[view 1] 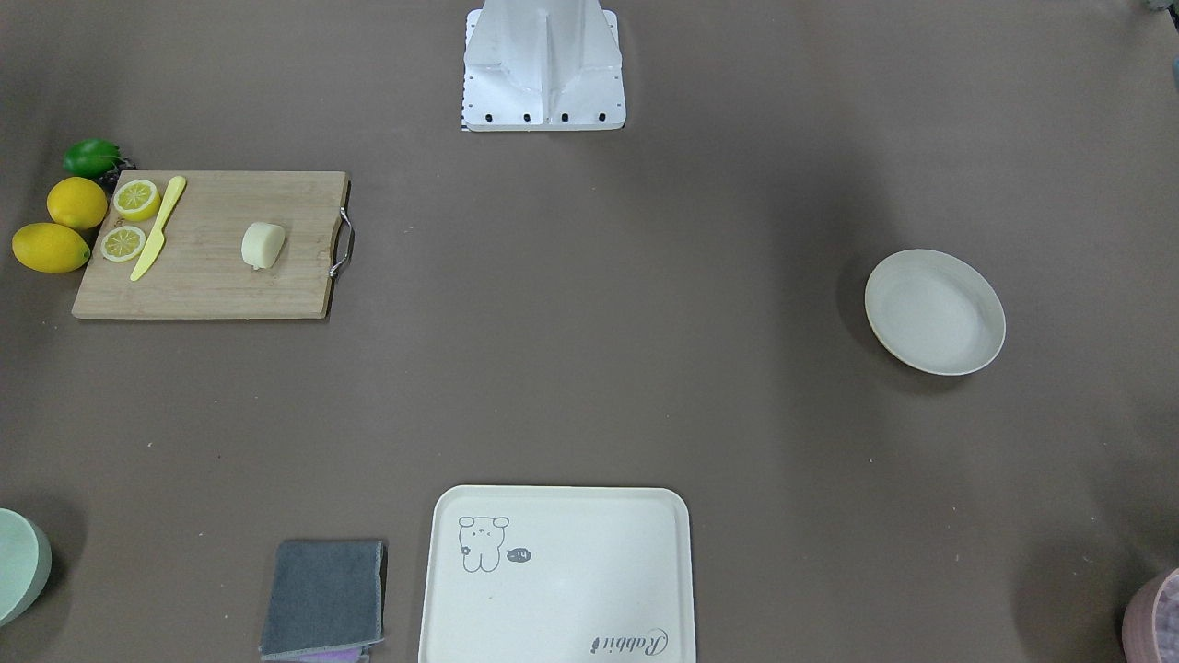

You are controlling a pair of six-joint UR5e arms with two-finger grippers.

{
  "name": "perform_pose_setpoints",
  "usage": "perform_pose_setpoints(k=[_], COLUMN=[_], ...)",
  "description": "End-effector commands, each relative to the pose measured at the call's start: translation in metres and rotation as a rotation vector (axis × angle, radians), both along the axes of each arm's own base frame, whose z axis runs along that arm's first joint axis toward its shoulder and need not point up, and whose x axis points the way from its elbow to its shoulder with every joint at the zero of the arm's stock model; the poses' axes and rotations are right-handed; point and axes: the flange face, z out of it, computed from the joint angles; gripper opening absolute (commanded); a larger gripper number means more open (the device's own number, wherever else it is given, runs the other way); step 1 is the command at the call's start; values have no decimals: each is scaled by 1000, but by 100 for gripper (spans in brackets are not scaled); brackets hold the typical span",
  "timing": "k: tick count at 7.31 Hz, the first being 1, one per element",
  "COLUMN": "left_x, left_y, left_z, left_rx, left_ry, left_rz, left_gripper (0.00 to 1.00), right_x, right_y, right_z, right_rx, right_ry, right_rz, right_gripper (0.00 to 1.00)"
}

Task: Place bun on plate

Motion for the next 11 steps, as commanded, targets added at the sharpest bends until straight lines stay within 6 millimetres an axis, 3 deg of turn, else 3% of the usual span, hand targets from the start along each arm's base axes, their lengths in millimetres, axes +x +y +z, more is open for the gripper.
perform_pose_setpoints(k=[1,2,7,8,9,10,11], left_x=[3,3,11,30,67,106,130], left_y=[-4,-2,-3,-2,2,18,30], left_z=[11,20,12,6,-1,6,27], left_rx=[1,-28,31,-2,-37,-70,-77], left_ry=[5,11,19,48,116,177,216], left_rz=[0,-13,0,-21,-83,-103,-99], left_gripper=[98,98,98,98,98,98,98], right_x=[1,1,-1,-6,-6,-6,-6], right_y=[-1,-4,-7,-9,-19,-20,-20], right_z=[-5,-6,-6,-7,-14,-15,-17], right_rx=[11,8,8,14,30,33,36], right_ry=[-1,2,7,9,11,9,5], right_rz=[4,8,3,-10,-10,-10,-10], right_gripper=[99,100,99,100,99,100,100])
